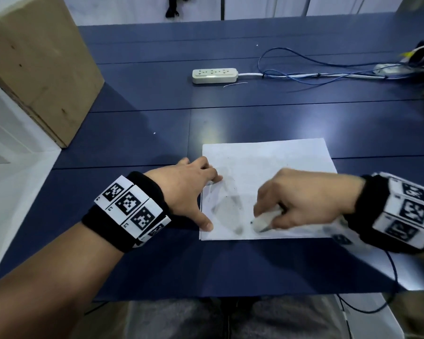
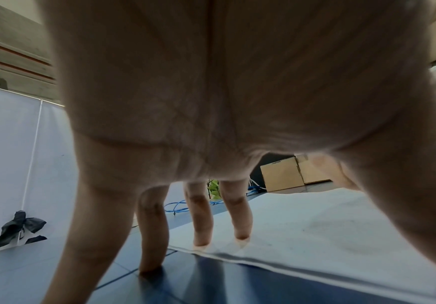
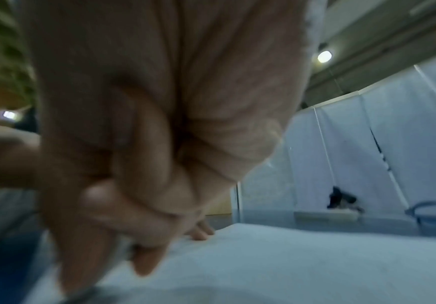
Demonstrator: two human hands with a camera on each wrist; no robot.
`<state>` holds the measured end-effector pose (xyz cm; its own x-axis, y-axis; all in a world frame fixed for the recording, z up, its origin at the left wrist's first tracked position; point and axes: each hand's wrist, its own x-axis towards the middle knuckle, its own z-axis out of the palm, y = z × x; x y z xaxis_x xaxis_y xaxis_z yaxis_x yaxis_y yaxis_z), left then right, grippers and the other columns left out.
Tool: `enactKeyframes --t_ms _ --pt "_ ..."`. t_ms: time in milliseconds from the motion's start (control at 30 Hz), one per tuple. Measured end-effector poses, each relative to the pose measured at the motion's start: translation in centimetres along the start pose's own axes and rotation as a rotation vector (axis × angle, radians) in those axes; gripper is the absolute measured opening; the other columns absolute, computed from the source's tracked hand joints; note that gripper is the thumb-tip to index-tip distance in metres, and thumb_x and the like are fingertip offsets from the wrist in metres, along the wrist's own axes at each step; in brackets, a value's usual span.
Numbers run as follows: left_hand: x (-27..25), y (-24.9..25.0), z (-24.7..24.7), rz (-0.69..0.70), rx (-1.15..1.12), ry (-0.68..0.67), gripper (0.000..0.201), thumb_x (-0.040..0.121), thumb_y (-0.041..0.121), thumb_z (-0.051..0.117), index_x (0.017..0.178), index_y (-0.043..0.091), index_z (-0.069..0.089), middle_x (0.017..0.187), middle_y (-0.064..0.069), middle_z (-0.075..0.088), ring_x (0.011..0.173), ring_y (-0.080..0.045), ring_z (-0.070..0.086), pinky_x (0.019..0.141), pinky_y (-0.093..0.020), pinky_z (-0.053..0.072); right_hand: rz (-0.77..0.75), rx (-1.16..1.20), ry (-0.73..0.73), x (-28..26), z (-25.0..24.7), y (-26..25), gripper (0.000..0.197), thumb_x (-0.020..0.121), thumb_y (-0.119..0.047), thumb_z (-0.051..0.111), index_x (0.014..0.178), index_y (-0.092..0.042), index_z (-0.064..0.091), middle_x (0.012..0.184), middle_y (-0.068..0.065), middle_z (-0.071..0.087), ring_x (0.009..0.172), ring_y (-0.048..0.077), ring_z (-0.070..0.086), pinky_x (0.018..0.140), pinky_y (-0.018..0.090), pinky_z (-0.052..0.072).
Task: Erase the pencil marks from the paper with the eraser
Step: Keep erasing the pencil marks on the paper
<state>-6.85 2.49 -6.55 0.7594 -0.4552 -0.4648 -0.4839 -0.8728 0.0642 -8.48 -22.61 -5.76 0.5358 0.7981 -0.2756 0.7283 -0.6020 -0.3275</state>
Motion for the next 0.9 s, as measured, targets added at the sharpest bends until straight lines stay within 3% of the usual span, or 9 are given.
enactKeyframes --t_ms 133,233,267,367,433,500,633,800,900 --pt "0.0 0.0 0.0 0.002 0.004 -0.004 0.108 0.051 0.077 0.074 0.143 0.04 0.03 0.126 0.018 0.03 0.112 -0.015 0.036 0.094 -0.042 0.049 0.083 -0.008 0.073 0.8 -0.4 1.5 0.029 0.082 -0.036 0.066 0.109 -0.031 0.072 0.098 -0.01 0.071 0.075 0.0 0.048 0.074 0.011 0.041" --pt "-0.1 0.1 0.0 -0.001 0.001 0.0 0.107 0.05 0.078 0.073 0.142 0.042 0.031 0.125 0.018 0.03 0.111 -0.015 0.036 0.093 -0.042 0.049 0.226 -0.079 0.178 1.5 -1.5 3.0 0.048 0.075 -0.063 0.044 0.101 -0.035 0.073 0.088 -0.006 0.07 0.075 0.011 0.055 0.075 0.031 0.051" --pt "-0.1 0.1 0.0 -0.001 0.003 0.001 0.107 0.05 0.077 0.074 0.142 0.041 0.031 0.126 0.018 0.03 0.112 -0.015 0.036 0.093 -0.042 0.049 0.21 -0.081 0.193 1.3 -1.4 3.1 0.056 0.071 -0.065 0.036 0.1 -0.034 0.073 0.088 -0.006 0.07 0.074 0.011 0.054 0.075 0.031 0.051" --pt "-0.1 0.1 0.0 0.0 0.006 -0.001 0.109 0.051 0.076 0.074 0.143 0.04 0.03 0.127 0.017 0.03 0.114 -0.016 0.036 0.095 -0.041 0.048 0.05 -0.017 0.06 -0.3 -0.5 1.1 0.041 0.077 -0.048 0.052 0.107 -0.031 0.072 0.096 -0.01 0.07 0.073 0.001 0.046 0.071 0.006 0.038" --pt "-0.1 0.0 0.0 0.002 0.005 -0.005 0.11 0.051 0.077 0.074 0.144 0.039 0.03 0.128 0.017 0.03 0.114 -0.017 0.036 0.096 -0.042 0.048 0.001 0.005 -0.055 -0.8 -0.1 0.3 0.033 0.079 -0.039 0.062 0.11 -0.031 0.071 0.099 -0.012 0.069 0.071 -0.003 0.047 0.069 0.003 0.035" --pt "-0.1 0.0 0.0 0.003 -0.001 -0.009 0.109 0.052 0.076 0.075 0.144 0.039 0.03 0.128 0.017 0.03 0.113 -0.016 0.036 0.096 -0.042 0.048 0.048 0.008 -0.011 0.0 -0.4 1.0 0.036 0.079 -0.045 0.061 0.11 -0.032 0.072 0.099 -0.013 0.07 0.072 -0.004 0.049 0.07 0.005 0.036" --pt "-0.2 0.2 -0.2 0.012 0.002 -0.012 0.109 0.053 0.076 0.074 0.145 0.041 0.028 0.127 0.018 0.03 0.112 -0.016 0.036 0.096 -0.041 0.048 0.24 -0.043 0.171 1.3 -1.8 3.1 0.064 0.066 -0.07 0.032 0.1 -0.034 0.073 0.087 -0.008 0.07 0.078 0.01 0.058 0.075 0.03 0.052" --pt "-0.1 0.0 -0.2 0.01 0.003 -0.012 0.112 0.052 0.078 0.072 0.146 0.039 0.027 0.127 0.018 0.028 0.113 -0.015 0.036 0.097 -0.04 0.047 0.002 0.0 0.012 -0.8 0.3 -0.4 0.027 0.082 -0.037 0.061 0.105 -0.028 0.071 0.095 -0.007 0.068 0.078 0.008 0.054 0.072 0.019 0.04" --pt "-0.1 0.0 -0.2 0.011 0.005 -0.022 0.111 0.053 0.079 0.071 0.146 0.04 0.026 0.129 0.017 0.027 0.113 -0.016 0.035 0.099 -0.04 0.045 -0.02 0.068 -0.001 -1.5 0.7 -0.5 0.027 0.085 -0.034 0.062 0.111 -0.03 0.07 0.102 -0.011 0.067 0.073 -0.003 0.047 0.071 0.013 0.038"
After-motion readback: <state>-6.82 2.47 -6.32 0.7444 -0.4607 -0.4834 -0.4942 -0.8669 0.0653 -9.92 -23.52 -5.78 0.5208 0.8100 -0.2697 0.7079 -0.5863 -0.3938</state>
